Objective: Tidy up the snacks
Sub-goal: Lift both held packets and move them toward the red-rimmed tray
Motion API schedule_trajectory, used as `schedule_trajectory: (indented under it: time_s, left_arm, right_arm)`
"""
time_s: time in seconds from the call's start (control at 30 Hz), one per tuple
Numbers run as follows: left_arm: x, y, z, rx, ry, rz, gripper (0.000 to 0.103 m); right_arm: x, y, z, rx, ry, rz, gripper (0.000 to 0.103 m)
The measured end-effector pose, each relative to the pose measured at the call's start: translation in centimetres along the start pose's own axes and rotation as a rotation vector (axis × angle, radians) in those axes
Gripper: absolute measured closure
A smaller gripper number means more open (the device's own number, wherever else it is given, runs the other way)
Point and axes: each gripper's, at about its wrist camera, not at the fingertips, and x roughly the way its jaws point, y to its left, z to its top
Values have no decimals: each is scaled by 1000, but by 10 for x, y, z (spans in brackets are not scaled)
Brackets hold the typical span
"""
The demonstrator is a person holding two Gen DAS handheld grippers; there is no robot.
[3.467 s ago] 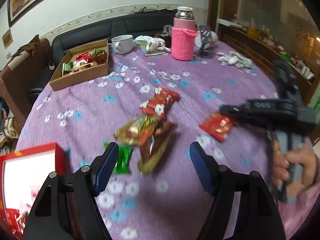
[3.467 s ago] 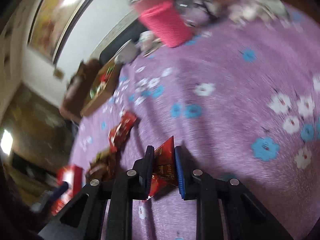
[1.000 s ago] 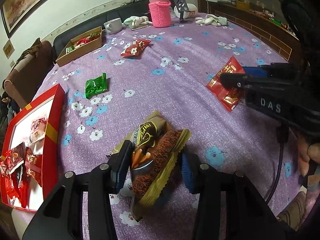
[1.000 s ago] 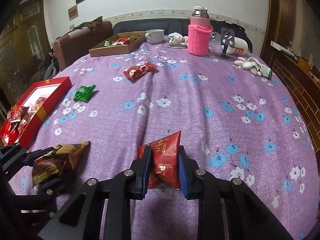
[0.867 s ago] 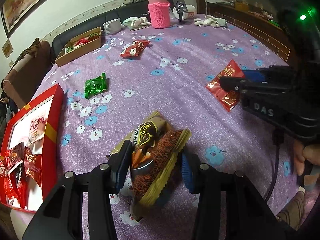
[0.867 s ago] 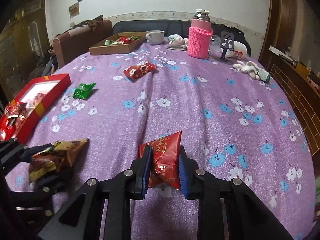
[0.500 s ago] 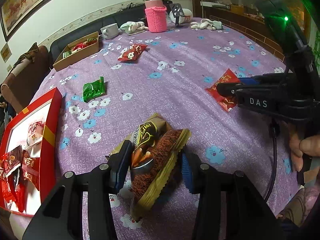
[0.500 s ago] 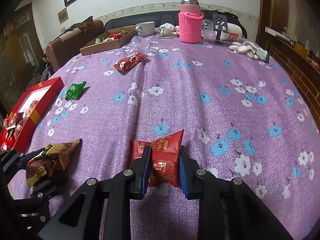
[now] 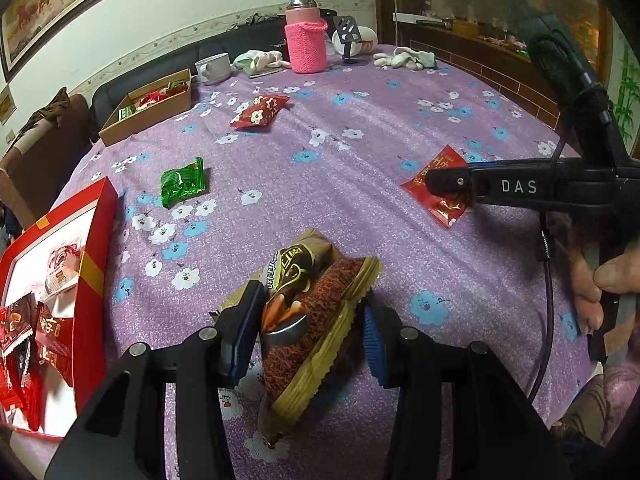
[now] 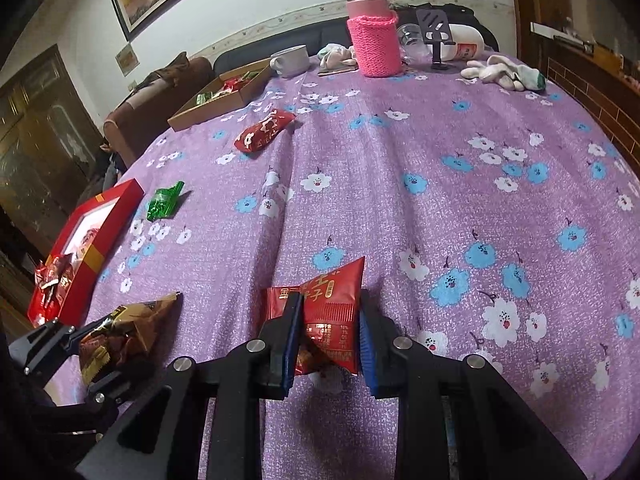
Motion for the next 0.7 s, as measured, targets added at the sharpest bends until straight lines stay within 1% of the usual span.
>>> schedule_trajectory:
  time_s: [0.23, 0.4, 0.57, 0.7]
  left_arm:
    - [-1, 1, -1, 1, -11, -10, 58]
    - [0, 0, 0, 8, -17, 0, 58]
    - [2, 3, 2, -7, -22, -9, 59]
    - [4, 6, 5, -13, -19, 5, 59]
  right_arm:
    - [0, -4, 1, 19, -2, 18, 76]
    - [0, -10, 0, 51, -5, 56, 76]
    - [-1, -19, 0, 97, -11, 110, 76]
    - [-2, -20, 0, 107, -14, 118, 76]
